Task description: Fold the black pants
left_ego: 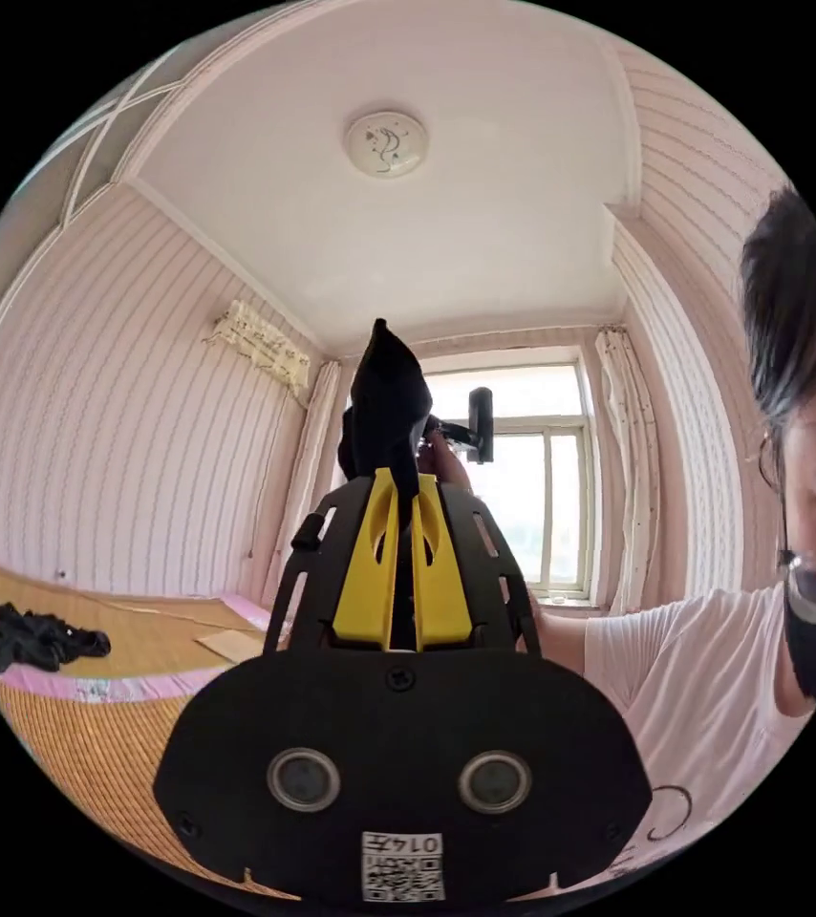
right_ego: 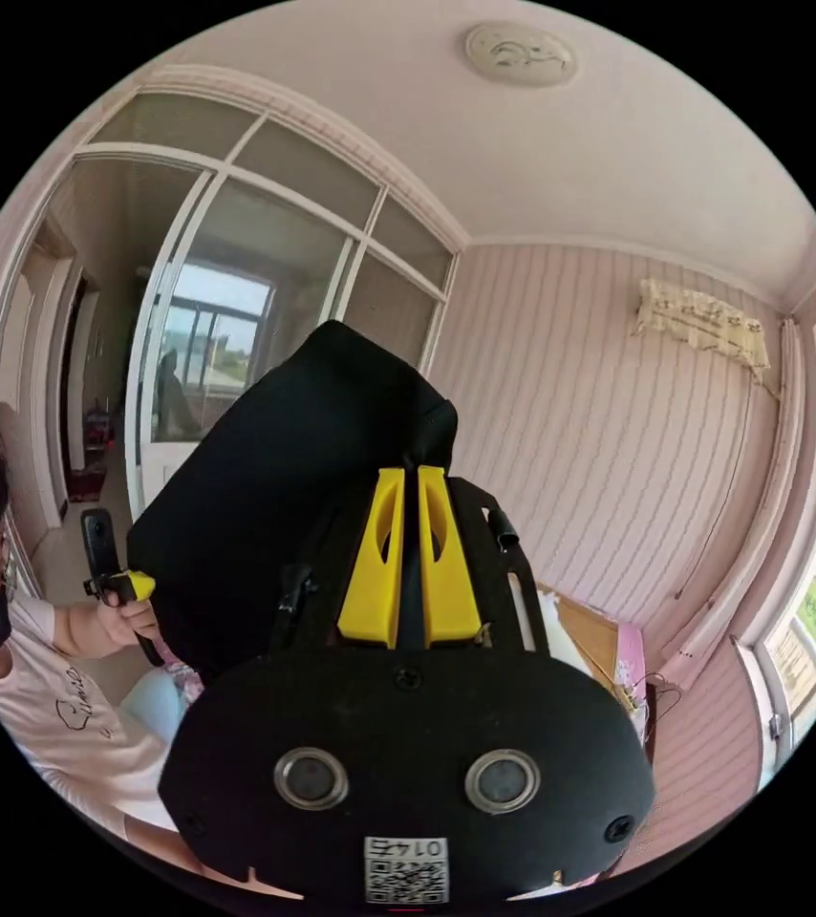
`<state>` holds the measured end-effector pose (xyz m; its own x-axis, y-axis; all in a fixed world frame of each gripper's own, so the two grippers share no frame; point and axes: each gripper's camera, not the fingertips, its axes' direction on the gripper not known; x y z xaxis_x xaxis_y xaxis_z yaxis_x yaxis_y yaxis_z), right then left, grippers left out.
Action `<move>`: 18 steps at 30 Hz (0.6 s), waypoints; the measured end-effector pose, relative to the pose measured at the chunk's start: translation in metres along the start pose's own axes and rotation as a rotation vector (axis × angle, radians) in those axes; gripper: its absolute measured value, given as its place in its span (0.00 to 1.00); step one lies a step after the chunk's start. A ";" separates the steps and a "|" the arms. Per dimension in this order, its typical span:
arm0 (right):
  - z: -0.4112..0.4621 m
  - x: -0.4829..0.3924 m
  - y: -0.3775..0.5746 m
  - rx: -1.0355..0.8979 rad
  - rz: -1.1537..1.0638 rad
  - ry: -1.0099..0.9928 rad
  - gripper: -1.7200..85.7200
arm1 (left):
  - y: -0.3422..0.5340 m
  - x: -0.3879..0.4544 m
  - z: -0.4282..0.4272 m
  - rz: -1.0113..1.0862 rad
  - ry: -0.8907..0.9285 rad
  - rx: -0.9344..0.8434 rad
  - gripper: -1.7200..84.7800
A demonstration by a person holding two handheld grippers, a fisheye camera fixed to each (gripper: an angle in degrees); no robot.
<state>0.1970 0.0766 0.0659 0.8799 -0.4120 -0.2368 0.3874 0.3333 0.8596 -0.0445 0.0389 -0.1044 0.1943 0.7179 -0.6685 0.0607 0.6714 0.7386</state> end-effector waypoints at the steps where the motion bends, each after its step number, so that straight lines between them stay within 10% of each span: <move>1: 0.045 -0.011 0.013 -0.130 -0.020 -0.036 0.03 | 0.021 -0.018 -0.025 -0.060 -0.052 -0.043 0.01; 11: 0.316 -0.153 0.369 -1.092 0.207 -0.476 0.03 | 0.285 -0.086 -0.193 -0.669 -0.649 -0.479 0.01; 18: 0.364 -0.218 0.357 -1.084 0.066 -0.569 0.05 | 0.281 -0.107 -0.273 -0.772 -0.863 -0.389 0.01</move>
<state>0.0433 -0.0231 0.5888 0.7661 -0.5888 0.2577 0.6142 0.7888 -0.0236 -0.3152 0.2006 0.1513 0.8322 -0.1523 -0.5331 0.1794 0.9838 -0.0011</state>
